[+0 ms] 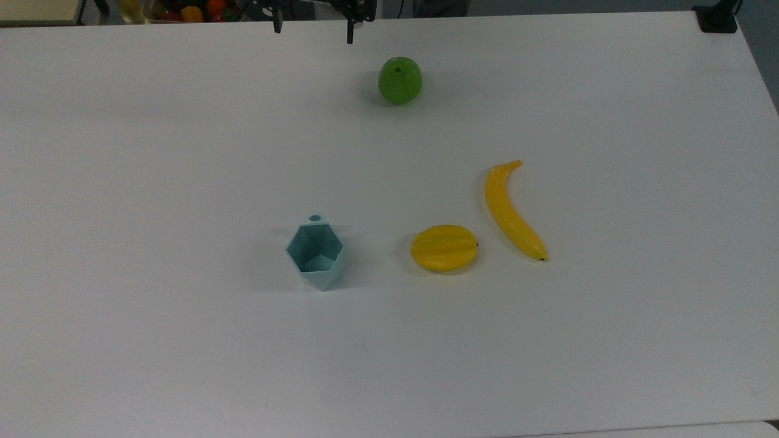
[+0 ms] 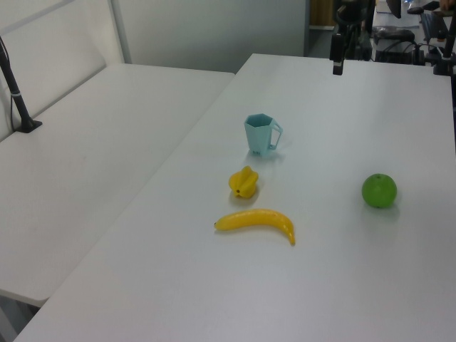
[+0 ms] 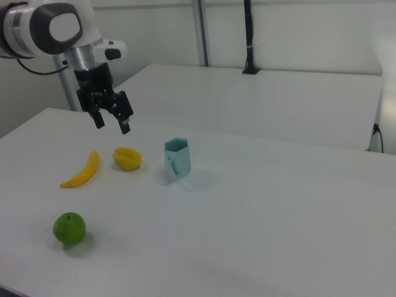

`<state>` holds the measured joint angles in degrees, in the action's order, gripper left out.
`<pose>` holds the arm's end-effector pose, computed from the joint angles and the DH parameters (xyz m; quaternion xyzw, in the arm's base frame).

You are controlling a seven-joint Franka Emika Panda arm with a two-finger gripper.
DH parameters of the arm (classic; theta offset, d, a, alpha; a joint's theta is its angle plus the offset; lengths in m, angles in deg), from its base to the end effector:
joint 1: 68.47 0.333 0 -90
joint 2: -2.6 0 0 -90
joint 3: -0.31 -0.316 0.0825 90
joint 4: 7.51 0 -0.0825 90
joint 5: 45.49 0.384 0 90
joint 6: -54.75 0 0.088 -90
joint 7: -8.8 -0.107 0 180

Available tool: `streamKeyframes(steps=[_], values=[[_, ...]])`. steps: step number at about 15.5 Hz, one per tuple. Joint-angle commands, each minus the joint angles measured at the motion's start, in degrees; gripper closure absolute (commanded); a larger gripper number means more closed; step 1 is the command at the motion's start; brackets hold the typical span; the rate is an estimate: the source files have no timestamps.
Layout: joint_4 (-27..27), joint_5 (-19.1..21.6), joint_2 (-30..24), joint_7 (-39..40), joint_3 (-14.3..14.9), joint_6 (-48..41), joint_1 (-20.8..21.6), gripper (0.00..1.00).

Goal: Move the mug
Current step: 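Move the gripper down toward the light-blue hexagonal mug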

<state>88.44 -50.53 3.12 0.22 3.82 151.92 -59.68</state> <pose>0.5639 0.0439 0.5814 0.9987 -0.0235 0.0114 0.0429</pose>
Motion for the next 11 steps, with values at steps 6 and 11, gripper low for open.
streamKeyframes(steps=[6, 11], values=[[1.52, 0.82, -0.34, 0.58, 1.06, 0.57, 0.88, 0.00], [1.69, 0.82, 2.81, 5.05, 1.15, 8.63, 0.88, 0.00]])
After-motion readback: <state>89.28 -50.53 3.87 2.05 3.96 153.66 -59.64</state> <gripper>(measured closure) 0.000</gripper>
